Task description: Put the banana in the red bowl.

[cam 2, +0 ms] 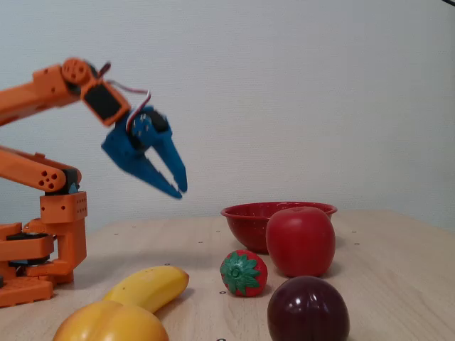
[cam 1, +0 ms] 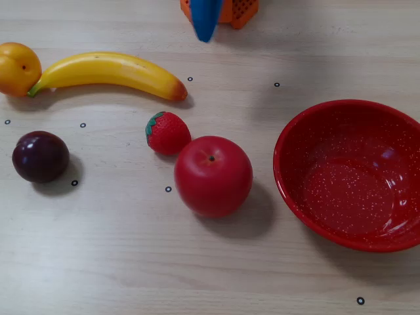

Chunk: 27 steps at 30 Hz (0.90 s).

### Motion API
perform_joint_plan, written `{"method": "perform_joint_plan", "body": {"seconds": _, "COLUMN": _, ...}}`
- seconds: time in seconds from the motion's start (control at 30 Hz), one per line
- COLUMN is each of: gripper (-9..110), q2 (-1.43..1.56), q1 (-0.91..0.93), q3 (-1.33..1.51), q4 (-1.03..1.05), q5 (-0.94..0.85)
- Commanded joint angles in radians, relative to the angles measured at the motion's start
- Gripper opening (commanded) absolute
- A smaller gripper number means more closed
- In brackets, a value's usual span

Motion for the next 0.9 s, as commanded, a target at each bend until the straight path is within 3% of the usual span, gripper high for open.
{"method": "perform_joint_plan", "body": {"seconds": 0.0, "gripper": 0, "q2": -0.083, "q1": -0.064, "q3": -0.192, "q4": 0.049, "q5": 0.071}}
{"method": "perform_joint_plan", "body": {"seconds": 0.53, "gripper": 0, "q2": -0.549, "q1": -0.555, "q3": -0.41, "q4": 0.192, "q5": 0.644}}
{"method": "perform_joint_plan", "body": {"seconds": 0.77, "gripper": 0, "q2": -0.661, "q1": -0.776, "q3": -0.446, "q4": 0.275, "q5": 1.054}}
{"method": "perform_joint_plan", "body": {"seconds": 0.87, "gripper": 7, "q2": -0.678, "q1": -0.841, "q3": -0.479, "q4": 0.324, "q5": 1.155}}
